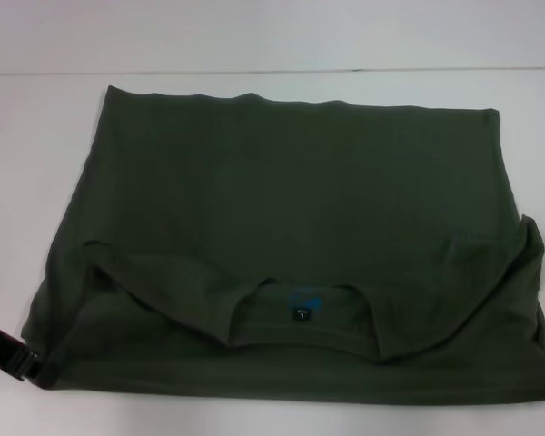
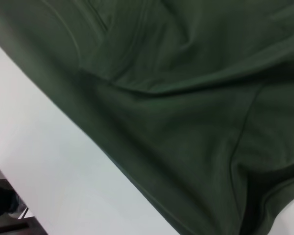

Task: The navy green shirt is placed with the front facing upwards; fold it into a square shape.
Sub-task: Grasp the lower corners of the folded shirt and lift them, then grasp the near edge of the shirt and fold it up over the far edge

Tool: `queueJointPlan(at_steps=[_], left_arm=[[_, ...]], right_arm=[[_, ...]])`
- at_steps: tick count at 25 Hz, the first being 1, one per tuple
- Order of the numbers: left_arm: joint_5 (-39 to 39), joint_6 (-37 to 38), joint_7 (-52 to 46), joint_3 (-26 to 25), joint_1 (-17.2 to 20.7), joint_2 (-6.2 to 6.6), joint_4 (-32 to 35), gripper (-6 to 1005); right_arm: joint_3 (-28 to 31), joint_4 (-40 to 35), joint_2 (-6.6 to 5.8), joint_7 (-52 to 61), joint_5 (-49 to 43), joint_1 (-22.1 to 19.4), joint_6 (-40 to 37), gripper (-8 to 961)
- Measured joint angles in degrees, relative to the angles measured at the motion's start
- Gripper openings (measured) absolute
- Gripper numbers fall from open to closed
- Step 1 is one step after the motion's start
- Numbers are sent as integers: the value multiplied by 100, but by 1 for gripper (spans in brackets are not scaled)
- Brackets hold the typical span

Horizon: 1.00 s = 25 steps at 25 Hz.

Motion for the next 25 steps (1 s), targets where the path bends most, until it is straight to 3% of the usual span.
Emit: queueJointPlan(at_steps=[8, 12, 18, 25], left_arm=[[-99, 161, 22, -142, -269, -129, 189, 26], [-366, 219, 37, -410, -472, -143, 349, 25], [-478, -62, 72, -929, -809, -41, 349, 25], [-555, -666, 88, -984, -985, -48, 248, 25]], right_arm=[[389, -374, -44, -229, 197, -47, -235, 22], [510, -425, -175, -253, 472, -97, -253, 22], [618, -588, -407, -400, 1006, -167, -258, 22], [908, -712, -576, -570, 1441, -48, -229, 23]])
